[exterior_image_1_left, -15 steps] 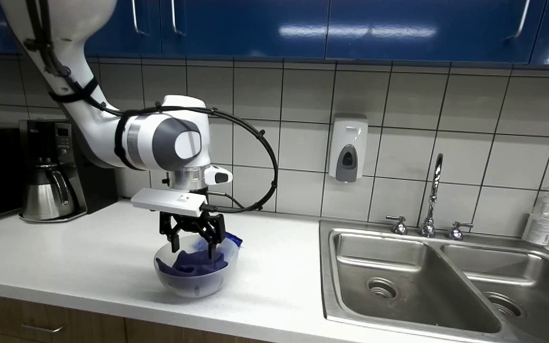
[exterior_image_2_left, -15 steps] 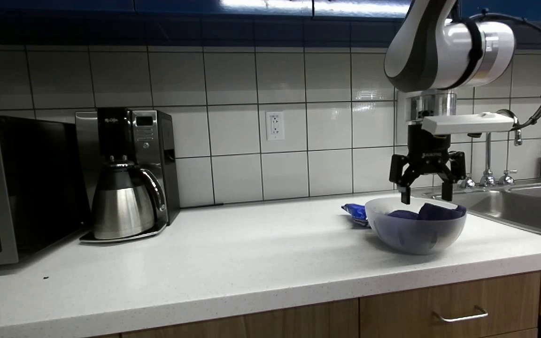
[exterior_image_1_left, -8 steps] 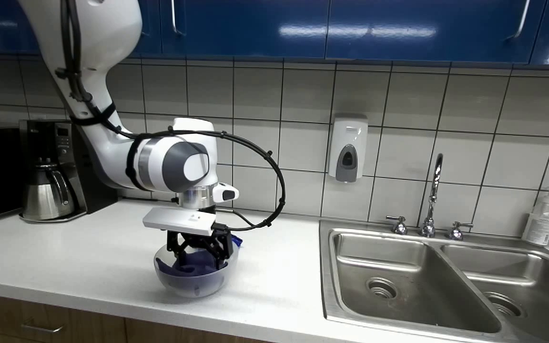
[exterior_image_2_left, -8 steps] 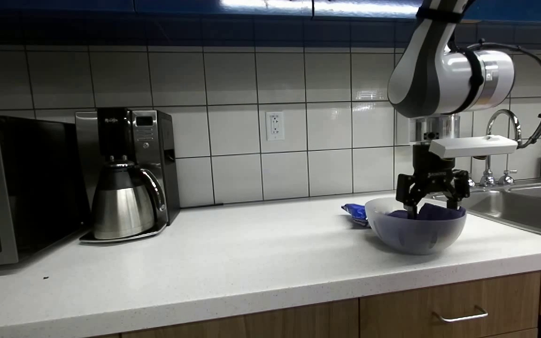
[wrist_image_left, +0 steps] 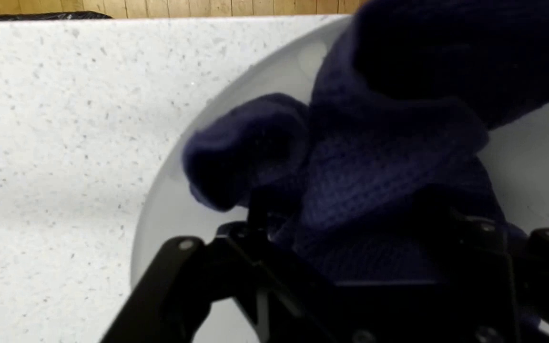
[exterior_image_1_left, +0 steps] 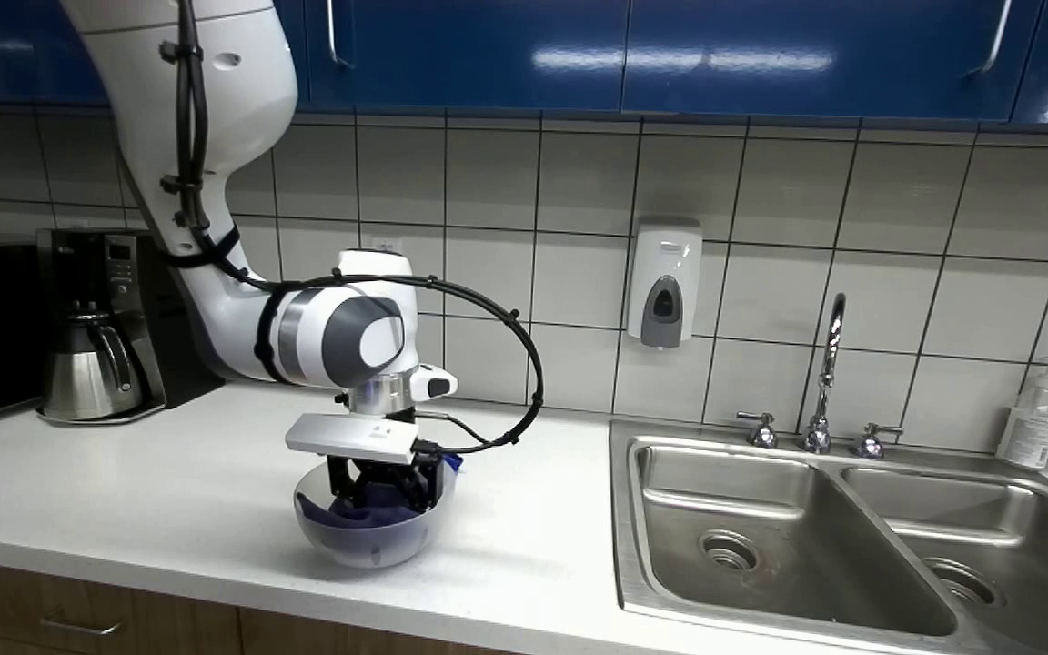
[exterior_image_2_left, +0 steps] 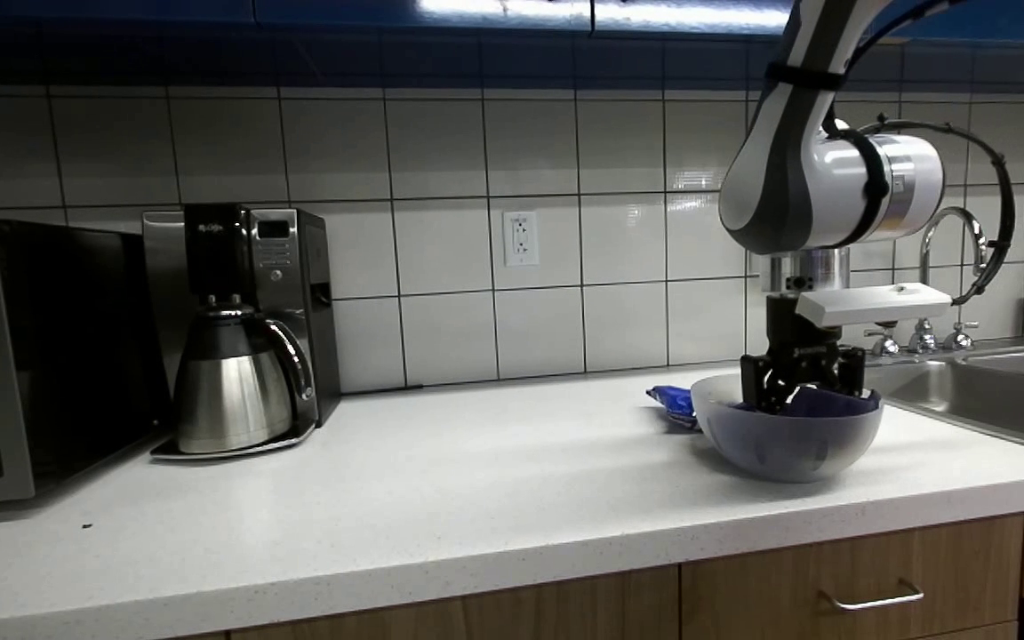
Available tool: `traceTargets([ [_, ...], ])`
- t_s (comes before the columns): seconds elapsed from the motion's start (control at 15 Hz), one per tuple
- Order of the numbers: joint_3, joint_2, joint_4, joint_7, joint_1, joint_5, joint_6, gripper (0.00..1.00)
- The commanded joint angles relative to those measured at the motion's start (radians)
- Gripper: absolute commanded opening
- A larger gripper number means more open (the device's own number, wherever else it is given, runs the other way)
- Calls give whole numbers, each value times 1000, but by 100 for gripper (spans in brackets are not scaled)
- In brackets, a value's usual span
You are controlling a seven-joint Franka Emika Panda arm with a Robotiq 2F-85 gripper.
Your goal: Take the towel out of the bowl and place it on the counter top
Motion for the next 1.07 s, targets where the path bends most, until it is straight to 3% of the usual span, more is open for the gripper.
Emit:
traceTargets([
  [0.0, 21, 10, 25, -24, -20, 6, 13, 49],
  [0.4, 18, -3, 21, -18, -19, 2, 10, 3],
  [1.0, 11, -133, -40, 31, 9, -30, 9, 1],
])
